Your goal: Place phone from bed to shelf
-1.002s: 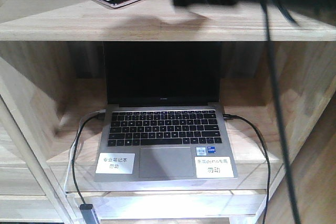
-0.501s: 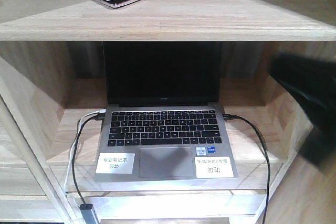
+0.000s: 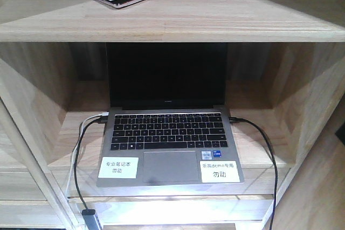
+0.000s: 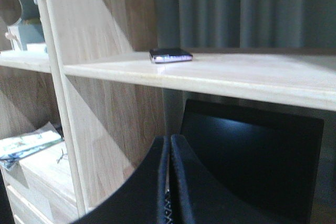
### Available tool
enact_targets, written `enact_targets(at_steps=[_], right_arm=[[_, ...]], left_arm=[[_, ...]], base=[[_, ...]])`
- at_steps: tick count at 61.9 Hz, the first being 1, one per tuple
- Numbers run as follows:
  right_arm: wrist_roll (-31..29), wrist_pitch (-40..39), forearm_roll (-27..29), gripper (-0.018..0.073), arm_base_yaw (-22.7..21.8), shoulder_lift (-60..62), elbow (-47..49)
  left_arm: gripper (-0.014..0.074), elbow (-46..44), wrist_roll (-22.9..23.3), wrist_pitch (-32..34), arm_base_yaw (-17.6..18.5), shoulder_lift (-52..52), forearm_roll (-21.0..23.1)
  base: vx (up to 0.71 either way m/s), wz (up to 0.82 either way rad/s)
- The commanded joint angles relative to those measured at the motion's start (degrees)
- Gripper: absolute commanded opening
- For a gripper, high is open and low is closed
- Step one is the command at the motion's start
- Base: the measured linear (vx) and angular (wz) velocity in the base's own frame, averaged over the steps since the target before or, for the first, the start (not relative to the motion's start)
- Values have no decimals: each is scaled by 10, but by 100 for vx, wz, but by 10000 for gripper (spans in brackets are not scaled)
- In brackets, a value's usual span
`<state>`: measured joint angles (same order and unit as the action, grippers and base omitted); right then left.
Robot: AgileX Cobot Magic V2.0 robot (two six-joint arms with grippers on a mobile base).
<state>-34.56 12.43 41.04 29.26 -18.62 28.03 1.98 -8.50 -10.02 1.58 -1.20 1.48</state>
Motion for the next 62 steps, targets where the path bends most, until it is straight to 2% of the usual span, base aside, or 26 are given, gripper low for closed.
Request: enact_targets(at_steps=[1,46,52,59,62], right_arm=[[0,-36,6,-5,-2,-3,14],[3,-45,3,-5,-2,-3,14],[38,-45,-36,-5,-2,-3,14],[144,-45,-137,-5,-2,-3,14],[209,-45,-201,-5,-2,-3,14]], left_arm=[[1,-13,3,43,2,-2,5],[1,-13,3,43,2,-2,5],[1,-13,3,43,2,-2,5],[1,-13,3,43,2,-2,5],[1,-13,3,43,2,-2,5]], base=[[0,0],[0,0],[0,0],[0,0],[0,0]])
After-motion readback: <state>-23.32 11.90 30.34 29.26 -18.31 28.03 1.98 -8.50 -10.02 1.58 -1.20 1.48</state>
